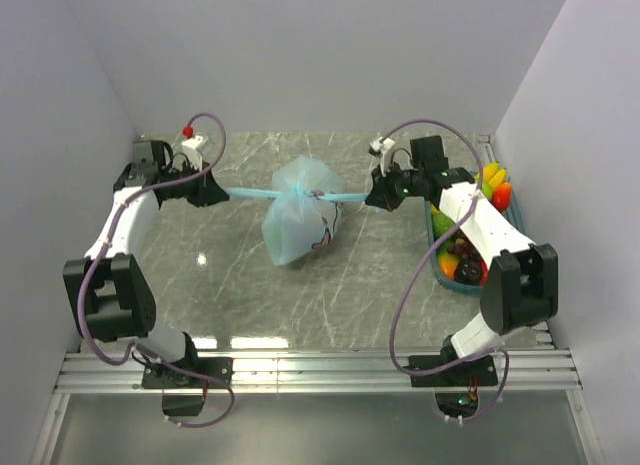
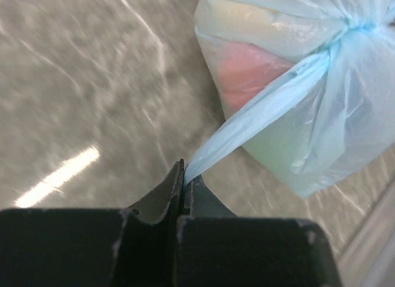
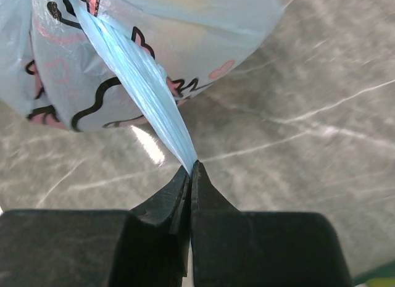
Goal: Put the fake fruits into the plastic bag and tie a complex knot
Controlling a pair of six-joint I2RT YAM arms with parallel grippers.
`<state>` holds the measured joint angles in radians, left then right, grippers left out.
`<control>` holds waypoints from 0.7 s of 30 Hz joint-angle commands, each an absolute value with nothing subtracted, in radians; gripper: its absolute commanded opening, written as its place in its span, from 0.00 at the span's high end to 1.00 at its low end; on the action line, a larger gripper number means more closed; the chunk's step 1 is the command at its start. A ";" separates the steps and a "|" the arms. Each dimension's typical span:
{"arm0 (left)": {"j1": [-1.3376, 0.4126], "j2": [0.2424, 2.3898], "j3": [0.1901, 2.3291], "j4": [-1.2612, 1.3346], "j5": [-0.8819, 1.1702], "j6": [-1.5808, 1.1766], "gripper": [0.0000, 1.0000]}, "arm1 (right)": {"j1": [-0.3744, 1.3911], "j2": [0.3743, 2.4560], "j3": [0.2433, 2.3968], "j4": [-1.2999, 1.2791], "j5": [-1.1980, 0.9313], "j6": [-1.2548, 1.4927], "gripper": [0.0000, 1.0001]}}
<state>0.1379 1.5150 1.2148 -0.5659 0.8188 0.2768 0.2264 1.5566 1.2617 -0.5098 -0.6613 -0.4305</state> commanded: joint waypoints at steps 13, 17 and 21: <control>0.141 1.939 1.453 -0.233 0.451 0.134 0.95 | 0.198 1.977 1.589 -0.450 -0.322 -0.304 0.86; 0.141 1.937 1.485 -0.247 0.524 0.107 0.71 | 0.198 1.958 1.601 -0.459 -0.360 -0.293 0.55; 0.141 1.853 1.535 -0.310 0.575 0.097 0.35 | 0.198 1.864 1.608 -0.492 -0.422 -0.275 0.17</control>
